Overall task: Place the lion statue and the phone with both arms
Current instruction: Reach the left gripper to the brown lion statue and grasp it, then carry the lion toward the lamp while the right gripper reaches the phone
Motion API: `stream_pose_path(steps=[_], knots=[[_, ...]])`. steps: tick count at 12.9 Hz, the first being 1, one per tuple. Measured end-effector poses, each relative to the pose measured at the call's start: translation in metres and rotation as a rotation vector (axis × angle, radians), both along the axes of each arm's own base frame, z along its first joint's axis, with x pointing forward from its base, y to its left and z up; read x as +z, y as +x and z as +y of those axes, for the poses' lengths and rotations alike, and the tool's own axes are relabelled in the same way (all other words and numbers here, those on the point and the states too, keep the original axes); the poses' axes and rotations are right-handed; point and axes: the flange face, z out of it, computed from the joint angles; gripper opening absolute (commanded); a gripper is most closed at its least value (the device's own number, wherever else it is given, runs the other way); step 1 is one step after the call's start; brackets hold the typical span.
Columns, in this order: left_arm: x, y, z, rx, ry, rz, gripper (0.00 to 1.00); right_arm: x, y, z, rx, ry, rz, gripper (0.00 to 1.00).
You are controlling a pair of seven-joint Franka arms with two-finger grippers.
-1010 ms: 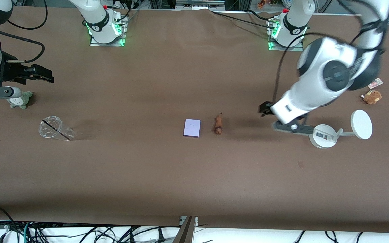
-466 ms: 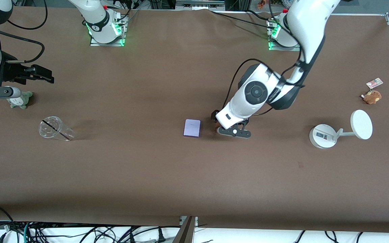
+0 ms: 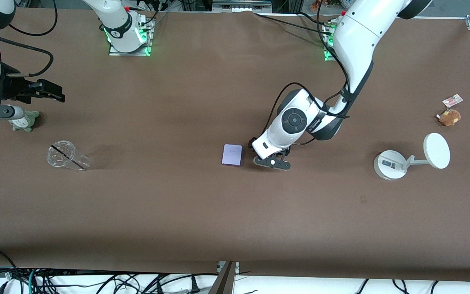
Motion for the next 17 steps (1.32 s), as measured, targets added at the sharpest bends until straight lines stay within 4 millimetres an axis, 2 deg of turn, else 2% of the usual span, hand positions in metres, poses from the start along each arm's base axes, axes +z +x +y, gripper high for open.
stream_pose_path(steps=[2, 3, 5, 9, 11, 13, 14, 15, 16, 17], knots=[[-0.008, 0.002, 0.002, 0.006, -0.003, -0.008, 0.27, 0.000, 0.000, 0.000, 0.000, 0.000, -0.001, 1.00], [-0.010, 0.004, 0.005, 0.011, 0.000, -0.011, 0.22, 0.000, 0.000, 0.000, 0.000, 0.000, -0.001, 1.00], [-0.007, 0.008, 0.007, 0.015, -0.001, -0.019, 0.03, 0.000, 0.000, 0.000, 0.000, 0.000, -0.001, 1.00], [-0.002, 0.009, 0.005, 0.012, -0.002, -0.022, 0.00, 0.000, 0.000, 0.000, 0.000, 0.000, -0.001, 1.00], [0.017, 0.013, 0.011, 0.011, 0.027, 0.002, 0.00, 0.000, 0.000, 0.000, 0.000, 0.000, -0.001, 1.00], [0.067, 0.026, 0.040, 0.037, 0.082, 0.031, 0.00, 0.000, 0.000, 0.000, 0.000, 0.000, -0.001, 1.00], [0.094, 0.033, 0.066, 0.053, 0.116, 0.039, 0.00, 0.000, 0.000, 0.001, 0.003, 0.001, -0.002, 1.00], [0.116, 0.042, 0.098, 0.064, 0.159, 0.040, 0.00, 0.000, 0.001, 0.006, 0.012, 0.003, -0.005, 1.00], [0.130, 0.051, 0.134, 0.067, 0.194, 0.041, 0.00, -0.001, 0.001, 0.018, 0.032, 0.003, -0.005, 1.00], [0.135, 0.063, 0.175, 0.065, 0.212, 0.046, 0.00, -0.003, 0.001, 0.034, 0.052, 0.002, -0.004, 1.00]])
